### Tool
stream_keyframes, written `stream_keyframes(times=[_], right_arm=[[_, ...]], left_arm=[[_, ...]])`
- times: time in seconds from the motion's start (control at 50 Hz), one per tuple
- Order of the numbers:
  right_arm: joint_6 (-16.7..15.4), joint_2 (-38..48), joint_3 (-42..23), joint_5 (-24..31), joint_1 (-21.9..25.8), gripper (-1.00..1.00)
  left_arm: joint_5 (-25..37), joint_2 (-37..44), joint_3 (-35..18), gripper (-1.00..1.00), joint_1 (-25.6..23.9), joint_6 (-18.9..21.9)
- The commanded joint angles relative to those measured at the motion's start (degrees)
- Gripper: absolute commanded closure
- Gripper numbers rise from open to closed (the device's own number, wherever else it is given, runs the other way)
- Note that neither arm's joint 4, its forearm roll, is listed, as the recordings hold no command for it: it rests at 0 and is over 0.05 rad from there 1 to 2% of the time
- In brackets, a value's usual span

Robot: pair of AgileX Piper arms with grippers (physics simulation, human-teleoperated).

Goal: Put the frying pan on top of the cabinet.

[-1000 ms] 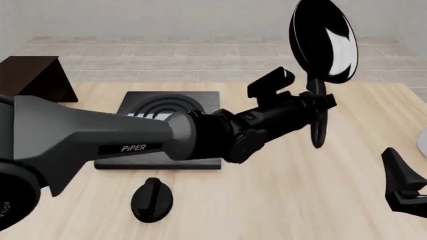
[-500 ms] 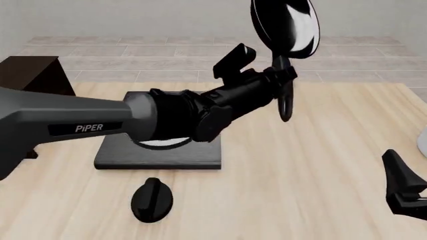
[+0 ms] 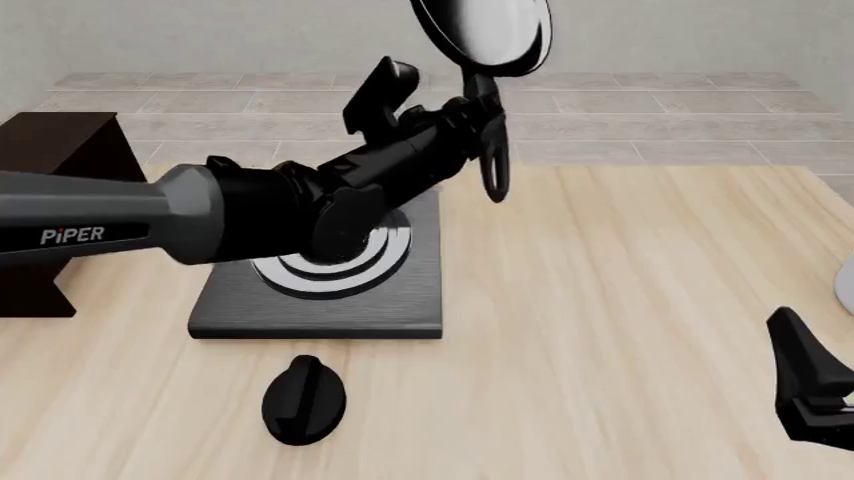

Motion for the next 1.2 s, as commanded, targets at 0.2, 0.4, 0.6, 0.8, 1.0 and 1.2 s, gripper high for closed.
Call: stream_keyframes(times=[0.2, 0.4, 0.6, 0.8, 1.0, 1.2], right_arm=[[-0.1, -2.6, 0.0, 2.6, 0.1, -1.00], [-0.4, -3.6, 0.0, 3.5, 0.2, -1.00], [-0.6, -4.2, 0.0, 4.0, 0.4, -1.00], [-0.7, -4.1, 0.0, 4.0, 0.4, -1.00], [-0.8, -4.0, 0.0, 4.0, 0.5, -1.00], [-0.8, -4.0, 0.0, 4.0, 0.6, -1.00]], left_arm=[[-2.0, -8.5, 5.3, 1.00, 7.2, 0.0], [-1.3, -17.2, 10.6, 1.00, 9.5, -0.3], [-3.7, -21.4, 16.3, 1.00, 14.5, -3.0], [-5.7, -24.6, 20.3, 1.00, 18.0, -4.2], [-8.1, -28.2, 24.9, 1.00, 22.5, -6.8], [-10.3, -31.3, 28.4, 1.00, 26.8, -9.3]])
